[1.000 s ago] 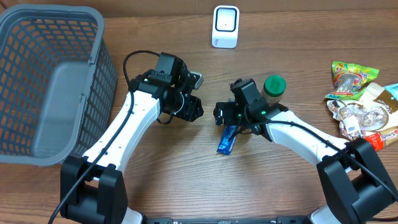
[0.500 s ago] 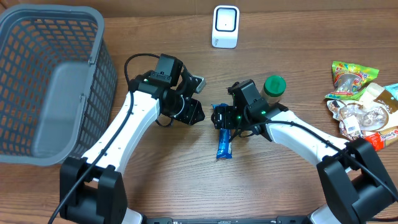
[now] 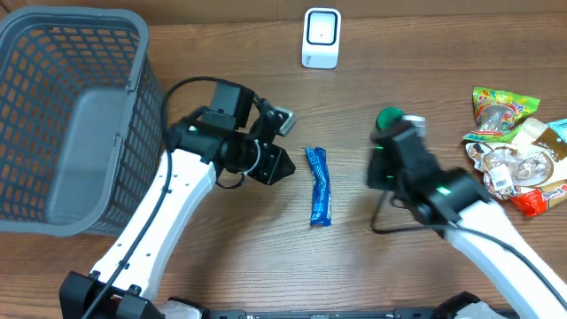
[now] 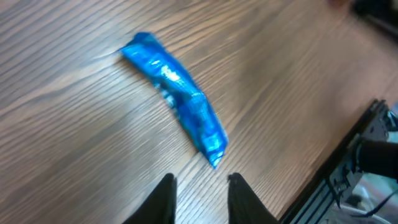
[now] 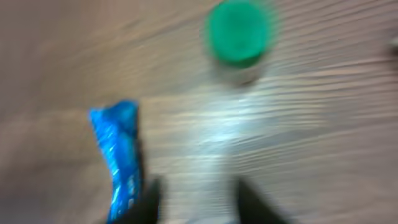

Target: Scan the item barcode

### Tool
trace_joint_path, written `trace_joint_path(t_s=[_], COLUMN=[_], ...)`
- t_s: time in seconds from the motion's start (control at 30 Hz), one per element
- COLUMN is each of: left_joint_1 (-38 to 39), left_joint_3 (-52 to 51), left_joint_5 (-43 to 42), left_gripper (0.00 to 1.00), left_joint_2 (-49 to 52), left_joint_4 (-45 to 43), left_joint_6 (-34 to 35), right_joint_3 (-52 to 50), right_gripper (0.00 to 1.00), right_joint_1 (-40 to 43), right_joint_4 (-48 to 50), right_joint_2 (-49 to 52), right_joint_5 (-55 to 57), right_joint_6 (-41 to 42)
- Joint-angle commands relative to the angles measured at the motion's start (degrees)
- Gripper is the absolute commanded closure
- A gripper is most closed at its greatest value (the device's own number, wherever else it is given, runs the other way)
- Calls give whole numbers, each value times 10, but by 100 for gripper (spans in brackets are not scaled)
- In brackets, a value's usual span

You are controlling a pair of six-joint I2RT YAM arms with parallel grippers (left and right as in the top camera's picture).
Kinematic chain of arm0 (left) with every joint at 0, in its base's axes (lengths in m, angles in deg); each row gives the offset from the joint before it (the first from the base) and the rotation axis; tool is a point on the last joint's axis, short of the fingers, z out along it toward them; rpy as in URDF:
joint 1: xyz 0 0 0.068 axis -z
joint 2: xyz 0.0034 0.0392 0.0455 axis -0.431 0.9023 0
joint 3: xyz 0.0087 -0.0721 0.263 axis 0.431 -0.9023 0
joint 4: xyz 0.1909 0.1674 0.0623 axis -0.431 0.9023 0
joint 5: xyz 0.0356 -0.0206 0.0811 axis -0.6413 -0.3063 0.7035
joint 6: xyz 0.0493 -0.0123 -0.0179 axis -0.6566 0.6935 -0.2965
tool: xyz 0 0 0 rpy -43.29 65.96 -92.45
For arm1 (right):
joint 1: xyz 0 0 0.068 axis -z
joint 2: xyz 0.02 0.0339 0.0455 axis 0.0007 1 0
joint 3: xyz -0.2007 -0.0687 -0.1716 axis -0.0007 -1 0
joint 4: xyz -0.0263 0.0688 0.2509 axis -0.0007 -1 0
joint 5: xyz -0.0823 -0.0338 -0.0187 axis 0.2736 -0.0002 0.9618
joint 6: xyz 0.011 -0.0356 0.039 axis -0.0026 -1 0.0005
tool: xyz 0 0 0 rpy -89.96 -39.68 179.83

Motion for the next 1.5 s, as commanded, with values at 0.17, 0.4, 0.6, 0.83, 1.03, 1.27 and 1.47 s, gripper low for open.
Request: trace_joint_path(t_s=[0.17, 0.4, 0.6, 0.83, 1.03, 1.27, 1.47], left_joint_1=[110, 143, 126, 102, 82, 38, -22], left_joint_3=[-7, -7, -7, -9, -11, -24, -74], left_joint_5=[24, -49, -54, -64, -61, -77, -134], left_gripper=[92, 96, 95, 95, 96, 95, 96], left_joint_2=[65, 168, 226, 258, 258, 258, 258], left_joint_4=[-83, -125, -145, -139, -133, -143, -202], left_joint_6=[-30, -52, -61, -71, -94, -134, -138], right_joint_3=[12, 11, 11, 11, 11, 11, 11], right_gripper=[96, 96, 96, 96, 96, 96, 96], right_joint_1=[52, 52, 52, 52, 52, 52, 52], right_joint_4=[-28, -57, -63, -62, -63, -65, -65], right_joint_2=[-121, -134, -134, -134, -134, -134, -134], right_joint_5=[67, 67, 62, 62, 62, 62, 58], right_joint_6=[40, 40, 40, 40, 40, 40, 40])
